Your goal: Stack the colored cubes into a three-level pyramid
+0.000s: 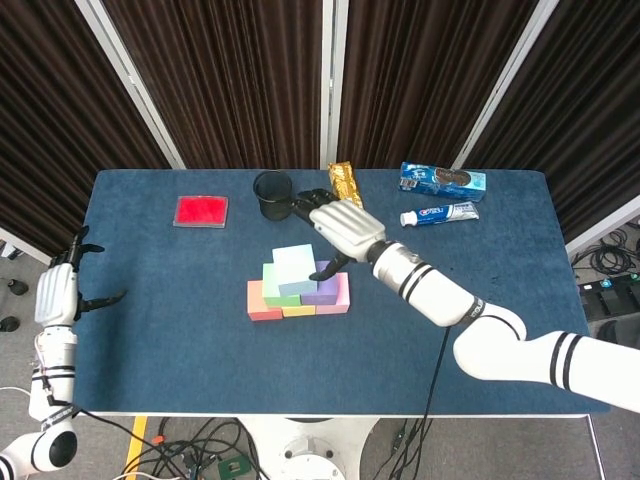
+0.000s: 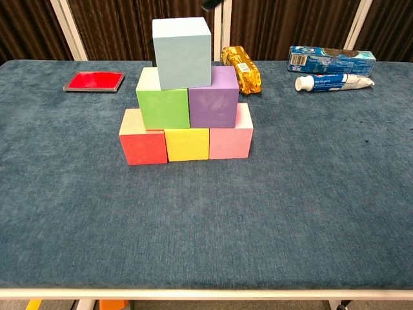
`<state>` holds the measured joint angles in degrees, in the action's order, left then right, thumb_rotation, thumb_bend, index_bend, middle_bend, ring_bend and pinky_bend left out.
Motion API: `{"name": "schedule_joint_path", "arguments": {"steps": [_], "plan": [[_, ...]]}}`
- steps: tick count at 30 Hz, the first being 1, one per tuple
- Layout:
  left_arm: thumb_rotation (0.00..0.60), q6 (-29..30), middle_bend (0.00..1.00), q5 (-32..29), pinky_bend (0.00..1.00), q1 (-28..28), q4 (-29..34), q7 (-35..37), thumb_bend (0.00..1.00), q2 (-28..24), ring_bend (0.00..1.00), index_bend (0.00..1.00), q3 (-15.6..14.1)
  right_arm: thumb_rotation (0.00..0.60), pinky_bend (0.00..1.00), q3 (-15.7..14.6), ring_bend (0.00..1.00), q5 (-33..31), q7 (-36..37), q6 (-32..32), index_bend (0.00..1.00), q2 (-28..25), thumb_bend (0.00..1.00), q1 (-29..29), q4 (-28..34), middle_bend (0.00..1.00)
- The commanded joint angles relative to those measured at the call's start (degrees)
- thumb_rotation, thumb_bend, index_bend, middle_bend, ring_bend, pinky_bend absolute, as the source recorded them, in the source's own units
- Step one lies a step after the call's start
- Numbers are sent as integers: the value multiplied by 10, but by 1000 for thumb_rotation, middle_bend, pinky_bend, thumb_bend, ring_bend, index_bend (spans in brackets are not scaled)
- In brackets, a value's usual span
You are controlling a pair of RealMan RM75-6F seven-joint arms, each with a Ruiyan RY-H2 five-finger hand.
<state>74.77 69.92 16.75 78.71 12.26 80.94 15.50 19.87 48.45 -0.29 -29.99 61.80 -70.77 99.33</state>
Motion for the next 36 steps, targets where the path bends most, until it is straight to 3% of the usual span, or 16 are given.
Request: {"name": "schedule_joint_path", "arguments": {"steps": [1, 9, 14, 28, 36], "plan": [[600, -1, 281, -1, 149, 0, 2, -1, 61, -1, 175, 39, 0, 600, 0, -48, 0, -95, -76, 28, 0, -35, 0, -86, 22, 136], [600, -3, 282, -1, 149, 0, 3, 4, 62, -1, 175, 39, -2, 600, 0, -118, 0, -189, -132, 4, 0, -26, 0, -164, 23, 135], [600, -5, 281, 0, 149, 2, -5, 6, 62, 3, 174, 39, -4, 600, 0, -137, 0, -214, -142, -13, 0, 0, 0, -181, 11, 147], [600, -6, 281, 0, 149, 0, -8, 8, 62, 4, 175, 39, -7, 600, 0, -137, 0, -212, -147, -53, 0, 28, 4, -184, 1, 387], [600, -7, 281, 0, 149, 1, -5, 2, 61, 2, 175, 39, -7, 600, 0, -130, 4, -196, -144, -65, 0, 27, 59, -171, 8, 502]]}}
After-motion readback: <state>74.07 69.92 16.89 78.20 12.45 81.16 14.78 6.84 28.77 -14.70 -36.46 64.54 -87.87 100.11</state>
